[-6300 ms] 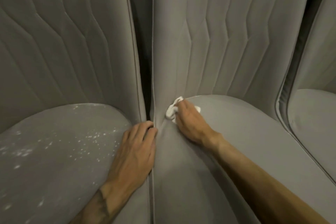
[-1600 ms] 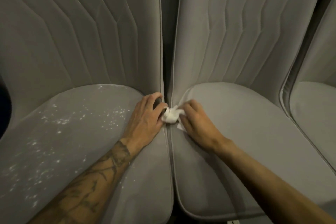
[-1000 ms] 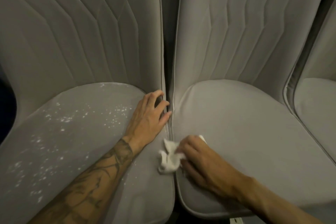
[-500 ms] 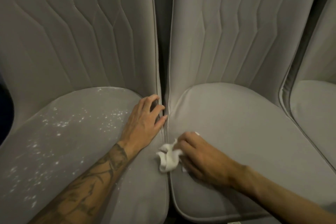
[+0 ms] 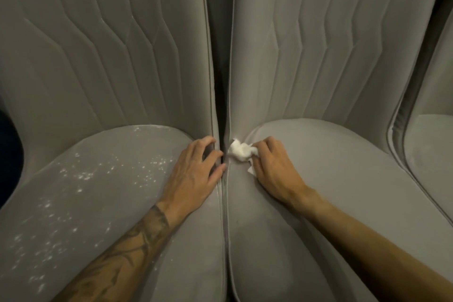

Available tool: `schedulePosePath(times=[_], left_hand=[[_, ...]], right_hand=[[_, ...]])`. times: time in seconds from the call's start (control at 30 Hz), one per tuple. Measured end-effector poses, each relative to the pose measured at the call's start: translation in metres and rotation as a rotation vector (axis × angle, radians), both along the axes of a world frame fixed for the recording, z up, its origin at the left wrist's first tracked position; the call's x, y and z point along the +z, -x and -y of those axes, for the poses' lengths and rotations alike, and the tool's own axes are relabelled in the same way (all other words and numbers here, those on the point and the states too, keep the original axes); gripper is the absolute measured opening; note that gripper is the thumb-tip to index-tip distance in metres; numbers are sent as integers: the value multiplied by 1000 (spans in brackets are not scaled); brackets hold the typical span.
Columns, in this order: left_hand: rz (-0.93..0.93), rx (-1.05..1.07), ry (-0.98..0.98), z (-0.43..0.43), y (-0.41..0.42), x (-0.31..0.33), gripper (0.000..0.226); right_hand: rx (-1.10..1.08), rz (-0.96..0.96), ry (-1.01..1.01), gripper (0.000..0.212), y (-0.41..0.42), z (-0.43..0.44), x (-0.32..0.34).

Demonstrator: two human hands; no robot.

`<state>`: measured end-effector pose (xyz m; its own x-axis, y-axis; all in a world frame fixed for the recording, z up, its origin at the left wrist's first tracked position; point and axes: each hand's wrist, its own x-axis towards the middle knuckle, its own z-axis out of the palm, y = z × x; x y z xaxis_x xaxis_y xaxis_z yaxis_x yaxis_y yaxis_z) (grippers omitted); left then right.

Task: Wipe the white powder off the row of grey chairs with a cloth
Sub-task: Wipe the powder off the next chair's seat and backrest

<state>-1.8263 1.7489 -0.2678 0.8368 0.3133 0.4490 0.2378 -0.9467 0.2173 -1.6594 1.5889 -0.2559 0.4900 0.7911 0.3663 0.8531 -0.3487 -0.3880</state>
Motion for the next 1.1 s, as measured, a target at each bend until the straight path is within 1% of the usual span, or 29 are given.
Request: schedulePosePath(times=[0.07,0.1,0.17,0.23,0.27,0.33,0.4,0.43,0.53,0.63,0.73,0.8,0.93,1.0,1.1], left_hand=[[-12,14,-6,1,-1,1,37],[-7,19,-14,1,-1,1,37],[12,23,-45,2,-2,2,38],[4,38,-87,3,-6,4,41],[-5,54,-112,4,-10,6,41],[9,102,-171,8,-25,13,40],[65,157,-225,12,-49,26,42],[99,185,-233,13,-62,35,42],[205,264,-210,10,-98,61,42],[307,329,-205,1,-128,84,53],[371,373,-262,-9,-150,106,63],[405,370,-307,-17,-166,122,65],[436,377,-361,-33,-191,150,66],[445,370,-374,-37,-195,153,67],[452,357,-382,-40,-196,151,68]], right_hand=[[-145,-47,-28,22,-8,-12,-2],[-158,-39,-26,22,-1,-15,-3],[-51,5,-12,28,15,-14,-4],[67,-33,-7,31,11,-7,-4],[74,-67,-23,31,1,-7,-3],[15,-116,-74,31,-20,-8,0],[-55,-115,-178,21,-41,-9,7],[-81,-87,-230,18,-51,-9,12],[-173,21,-315,24,-90,-4,36],[-239,159,-403,21,-132,4,69],[-261,243,-480,19,-169,12,107],[-284,296,-514,21,-194,16,136],[-373,496,-593,26,-244,19,193],[-403,584,-567,26,-261,23,199],[-346,651,-405,30,-272,35,171]])
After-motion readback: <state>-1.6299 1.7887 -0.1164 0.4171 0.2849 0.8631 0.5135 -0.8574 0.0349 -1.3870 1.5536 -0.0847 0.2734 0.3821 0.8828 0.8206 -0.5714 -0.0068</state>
